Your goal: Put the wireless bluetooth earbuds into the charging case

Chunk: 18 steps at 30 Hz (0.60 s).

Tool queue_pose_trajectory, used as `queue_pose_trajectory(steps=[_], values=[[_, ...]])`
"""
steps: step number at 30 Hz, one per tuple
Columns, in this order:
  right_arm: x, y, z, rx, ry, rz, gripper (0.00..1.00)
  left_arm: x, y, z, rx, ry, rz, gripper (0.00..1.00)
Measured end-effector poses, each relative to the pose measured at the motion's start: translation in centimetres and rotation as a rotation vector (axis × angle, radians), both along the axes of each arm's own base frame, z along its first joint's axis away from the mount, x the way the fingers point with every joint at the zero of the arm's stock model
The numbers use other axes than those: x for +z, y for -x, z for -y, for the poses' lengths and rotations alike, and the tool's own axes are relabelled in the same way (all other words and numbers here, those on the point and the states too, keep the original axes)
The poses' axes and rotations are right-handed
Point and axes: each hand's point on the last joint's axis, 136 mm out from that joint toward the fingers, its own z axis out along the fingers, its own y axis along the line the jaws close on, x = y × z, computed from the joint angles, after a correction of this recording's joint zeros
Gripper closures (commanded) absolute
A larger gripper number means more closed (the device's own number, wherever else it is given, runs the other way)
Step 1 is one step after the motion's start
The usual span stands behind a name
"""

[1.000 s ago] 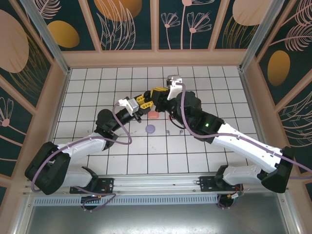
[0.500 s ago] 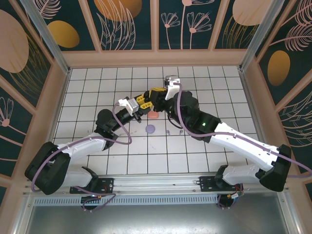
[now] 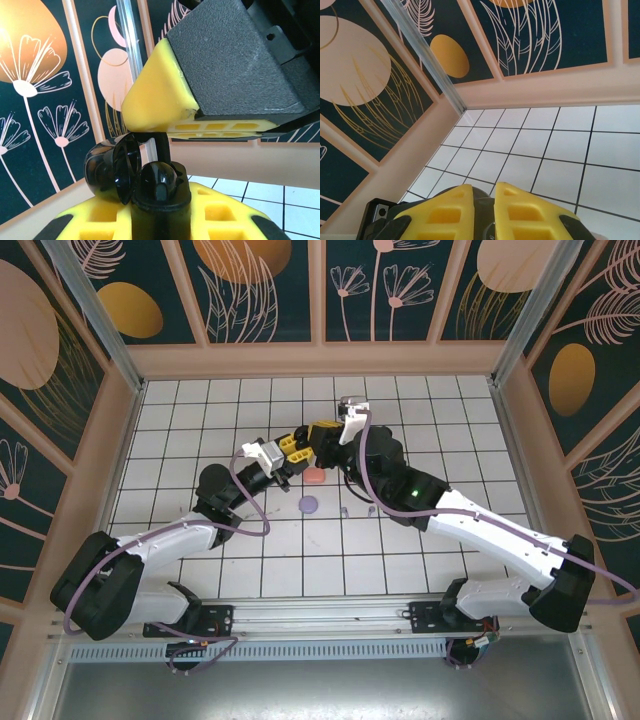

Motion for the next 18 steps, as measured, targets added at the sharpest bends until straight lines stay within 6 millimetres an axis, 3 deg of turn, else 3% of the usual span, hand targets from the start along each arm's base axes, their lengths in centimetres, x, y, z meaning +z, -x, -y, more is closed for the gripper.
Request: queue_pose_trajectory(steps=[13, 18], values=[[0.3, 0.0, 0.0, 0.004, -0.011, 0.006, 0.87, 0.0, -0.1, -0.1, 0.007, 0.002, -0.001, 1.0], [2.0, 0.5, 0.7, 0.004, -0.05, 0.032, 0.87, 0.0, 0.0, 0.0, 0.002, -0.005, 0.011, 1.0]])
